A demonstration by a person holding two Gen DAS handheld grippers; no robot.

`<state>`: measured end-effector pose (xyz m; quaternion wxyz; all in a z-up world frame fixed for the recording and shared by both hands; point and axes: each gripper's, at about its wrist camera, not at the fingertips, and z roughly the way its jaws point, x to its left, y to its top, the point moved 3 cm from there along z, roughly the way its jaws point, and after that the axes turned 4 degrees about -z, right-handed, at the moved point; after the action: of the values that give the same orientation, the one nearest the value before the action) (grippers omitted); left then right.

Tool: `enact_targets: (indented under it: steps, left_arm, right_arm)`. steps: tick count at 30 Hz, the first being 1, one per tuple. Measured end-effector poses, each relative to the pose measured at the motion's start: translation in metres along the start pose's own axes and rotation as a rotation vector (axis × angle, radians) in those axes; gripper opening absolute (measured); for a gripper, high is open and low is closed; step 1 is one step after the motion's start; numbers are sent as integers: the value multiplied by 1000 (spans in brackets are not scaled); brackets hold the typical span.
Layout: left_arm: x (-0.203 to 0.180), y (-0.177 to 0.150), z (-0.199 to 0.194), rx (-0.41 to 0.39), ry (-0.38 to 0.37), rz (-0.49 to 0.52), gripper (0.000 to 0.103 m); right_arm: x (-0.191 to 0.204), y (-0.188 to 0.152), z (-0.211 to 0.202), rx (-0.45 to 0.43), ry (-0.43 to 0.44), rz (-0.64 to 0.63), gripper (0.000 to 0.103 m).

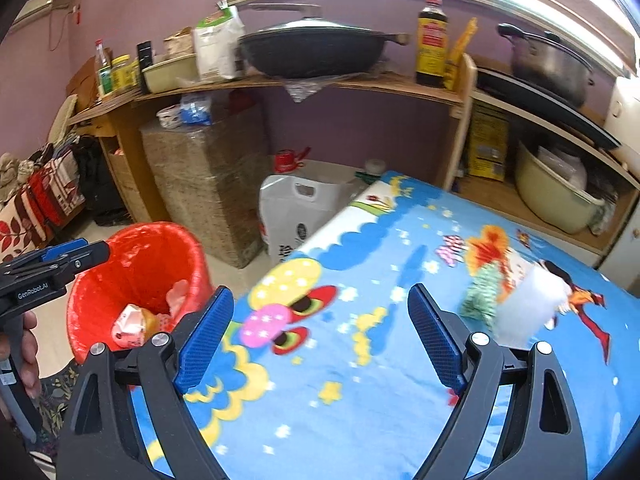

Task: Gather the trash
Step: 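Move both open tools back over the bed toward the foam block and cloth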

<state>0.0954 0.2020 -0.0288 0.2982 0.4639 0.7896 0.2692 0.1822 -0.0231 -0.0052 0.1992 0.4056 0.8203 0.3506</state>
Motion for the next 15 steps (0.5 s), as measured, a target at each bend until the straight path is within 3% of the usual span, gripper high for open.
enact_targets:
  steps: [15]
  left_arm:
    - [-90,-11,21,33,-87,108,59]
  right_arm:
    - [-90,-35,-17,10,-115,103,84]
